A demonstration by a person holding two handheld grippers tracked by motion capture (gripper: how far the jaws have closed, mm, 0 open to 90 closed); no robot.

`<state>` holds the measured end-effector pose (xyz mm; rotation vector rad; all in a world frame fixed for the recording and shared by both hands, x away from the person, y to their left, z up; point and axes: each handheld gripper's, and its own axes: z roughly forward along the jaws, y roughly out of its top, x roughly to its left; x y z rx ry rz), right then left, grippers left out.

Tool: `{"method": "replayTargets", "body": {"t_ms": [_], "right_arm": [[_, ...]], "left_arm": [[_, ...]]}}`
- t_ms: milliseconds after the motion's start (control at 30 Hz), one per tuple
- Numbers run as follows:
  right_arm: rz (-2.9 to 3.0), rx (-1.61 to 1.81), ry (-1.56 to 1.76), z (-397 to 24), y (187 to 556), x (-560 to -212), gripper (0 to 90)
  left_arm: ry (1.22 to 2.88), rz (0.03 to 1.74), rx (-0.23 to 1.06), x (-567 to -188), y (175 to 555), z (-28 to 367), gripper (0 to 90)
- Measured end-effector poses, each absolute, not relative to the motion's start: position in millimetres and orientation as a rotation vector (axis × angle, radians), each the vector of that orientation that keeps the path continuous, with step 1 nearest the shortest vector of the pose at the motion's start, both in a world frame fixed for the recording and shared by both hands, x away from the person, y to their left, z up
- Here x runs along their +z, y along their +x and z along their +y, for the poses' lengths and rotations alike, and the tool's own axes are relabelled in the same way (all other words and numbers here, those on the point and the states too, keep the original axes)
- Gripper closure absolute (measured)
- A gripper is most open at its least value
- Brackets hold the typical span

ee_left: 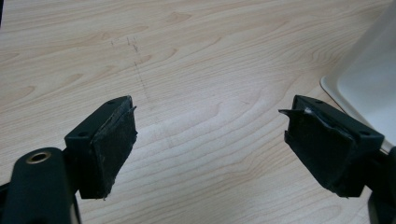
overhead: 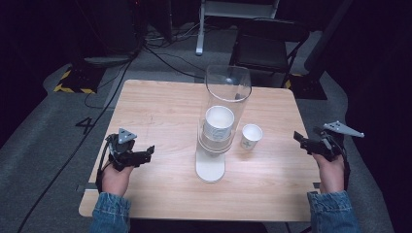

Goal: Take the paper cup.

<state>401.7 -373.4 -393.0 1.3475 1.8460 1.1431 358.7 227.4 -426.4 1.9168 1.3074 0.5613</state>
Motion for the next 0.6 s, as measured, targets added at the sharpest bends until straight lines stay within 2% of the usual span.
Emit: {"method": "replayTargets", "body": {"t_ms": [600], "right_arm": [[1.933, 1.113, 1.29, -367.7, 407.3, -400.4, 15.8]], "left_arm": [[1.909, 1.315, 0.575, -428.0, 355.9, 234.3, 16.5]]}}
